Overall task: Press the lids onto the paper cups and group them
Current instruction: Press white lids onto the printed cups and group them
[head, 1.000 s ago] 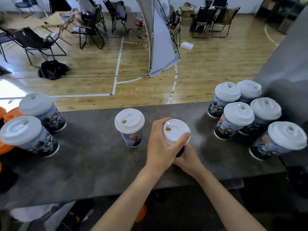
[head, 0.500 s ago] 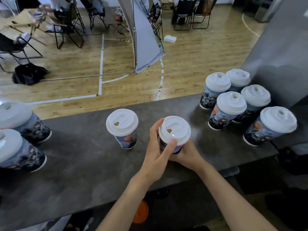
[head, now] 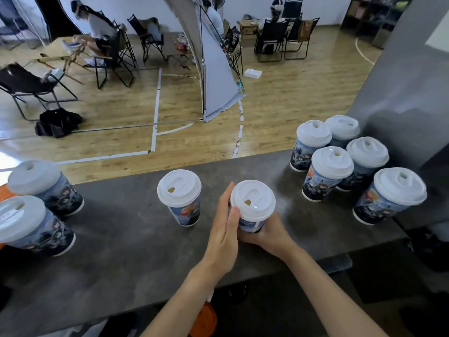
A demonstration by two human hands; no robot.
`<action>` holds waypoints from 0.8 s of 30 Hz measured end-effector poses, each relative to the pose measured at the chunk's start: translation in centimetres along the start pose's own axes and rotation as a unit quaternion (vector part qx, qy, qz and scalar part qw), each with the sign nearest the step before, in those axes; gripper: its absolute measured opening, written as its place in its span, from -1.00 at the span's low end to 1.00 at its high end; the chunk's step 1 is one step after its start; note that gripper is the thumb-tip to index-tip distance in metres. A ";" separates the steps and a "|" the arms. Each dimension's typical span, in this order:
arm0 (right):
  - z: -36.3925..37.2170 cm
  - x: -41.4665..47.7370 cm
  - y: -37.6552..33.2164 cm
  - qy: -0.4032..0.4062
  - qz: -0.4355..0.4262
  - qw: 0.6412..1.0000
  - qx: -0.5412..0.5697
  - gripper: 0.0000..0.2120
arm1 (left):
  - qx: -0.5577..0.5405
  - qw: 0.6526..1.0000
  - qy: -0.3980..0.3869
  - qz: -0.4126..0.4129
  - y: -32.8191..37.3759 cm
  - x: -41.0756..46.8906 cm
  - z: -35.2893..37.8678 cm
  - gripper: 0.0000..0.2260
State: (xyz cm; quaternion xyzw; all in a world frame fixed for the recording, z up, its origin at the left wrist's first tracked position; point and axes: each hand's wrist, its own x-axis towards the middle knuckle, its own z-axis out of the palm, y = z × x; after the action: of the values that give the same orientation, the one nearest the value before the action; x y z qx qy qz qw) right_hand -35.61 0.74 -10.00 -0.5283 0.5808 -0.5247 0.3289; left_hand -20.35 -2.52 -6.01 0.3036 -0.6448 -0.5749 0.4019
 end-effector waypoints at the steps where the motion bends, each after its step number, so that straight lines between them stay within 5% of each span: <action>1: 0.0 0.0 0.1 0.000 0.005 1.000 0.000 -0.31 | -0.025 1.000 0.009 -0.004 0.1 0.2 0.3 -0.58; 12: 0.5 0.1 -0.6 0.010 0.000 1.000 0.006 -0.18 | -0.039 0.990 0.132 0.017 0.8 1.8 1.4 -0.64; 18: 0.3 -0.1 0.2 0.019 0.023 0.999 -0.021 -0.24 | -0.074 0.990 0.106 -0.056 1.5 4.2 1.1 -0.65; 24: 0.6 -0.1 0.1 0.022 0.023 0.999 -0.031 -0.18 | -0.020 0.988 0.151 -0.002 0.6 3.0 1.5 -0.66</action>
State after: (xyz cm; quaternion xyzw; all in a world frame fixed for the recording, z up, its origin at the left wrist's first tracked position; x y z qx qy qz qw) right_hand -35.03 0.61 -10.21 -0.5131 0.6161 -0.5103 0.3111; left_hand -23.13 -4.25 -4.98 0.3800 -0.5647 -0.5358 0.4996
